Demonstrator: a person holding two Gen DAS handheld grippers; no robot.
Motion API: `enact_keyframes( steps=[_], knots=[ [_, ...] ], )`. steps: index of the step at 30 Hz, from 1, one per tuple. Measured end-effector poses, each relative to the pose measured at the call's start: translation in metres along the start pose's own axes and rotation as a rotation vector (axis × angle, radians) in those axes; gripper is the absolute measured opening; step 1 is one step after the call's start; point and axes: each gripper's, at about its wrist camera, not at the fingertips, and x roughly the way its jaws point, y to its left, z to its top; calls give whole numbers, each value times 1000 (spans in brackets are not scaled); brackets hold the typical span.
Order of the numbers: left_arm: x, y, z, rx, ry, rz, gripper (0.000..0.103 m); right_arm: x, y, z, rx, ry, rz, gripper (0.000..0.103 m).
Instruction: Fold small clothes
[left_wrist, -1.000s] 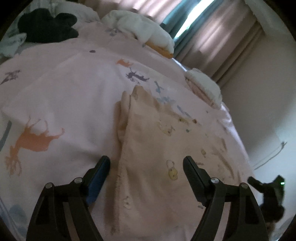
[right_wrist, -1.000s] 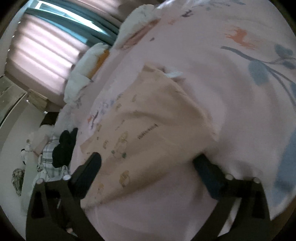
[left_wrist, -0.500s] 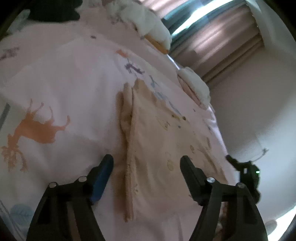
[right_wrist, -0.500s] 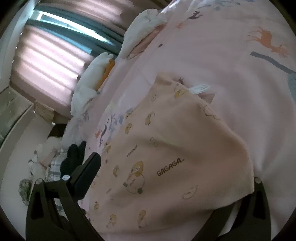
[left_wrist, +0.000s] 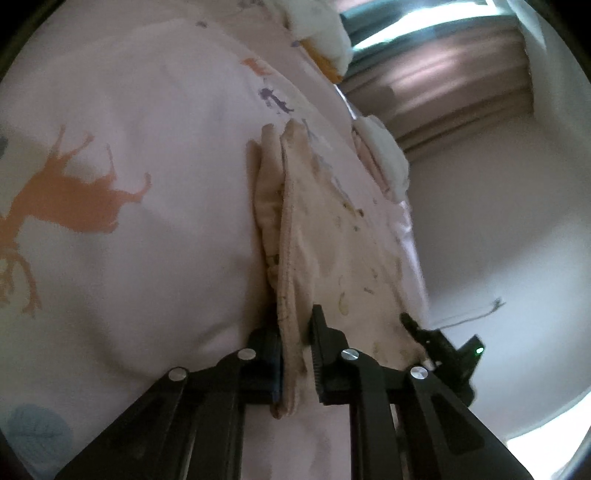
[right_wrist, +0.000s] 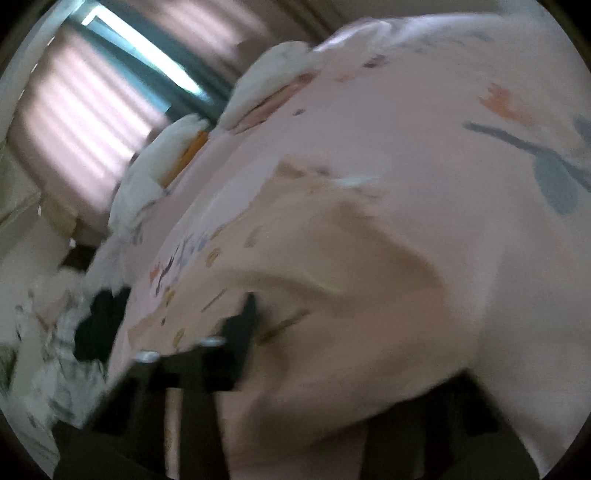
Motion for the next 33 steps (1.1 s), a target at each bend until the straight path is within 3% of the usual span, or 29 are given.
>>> enact_keyframes(
  steps=[2, 4, 8, 11, 15, 20, 29, 33],
  knots=[
    [2, -17, -6, 89, -17, 73, 16, -2, -16, 2, 81, 0, 69, 10],
    [2, -23, -10, 120, -21, 95, 15, -3, -22, 3, 105, 3, 94, 9],
    [1, -10, -4, 30, -11, 34, 14, -3, -12, 1, 40, -3, 39, 9],
    [1, -1, -1, -13, -1, -3, 13, -3, -14, 1, 52, 0, 56, 9],
    [1, -4, -2, 21, -6, 34, 13, -3, -18, 2, 63, 1, 72, 8],
    [0, 0, 0, -7, 1, 25, 13, -6, -22, 1, 95, -1, 110, 7],
    [1, 0, -3, 33, -14, 37, 13, -6, -5, 2, 26, -10, 38, 11],
    [3, -3, -2, 26, -3, 28, 13, -5, 25, 3, -76, 10, 21, 10]
  ],
)
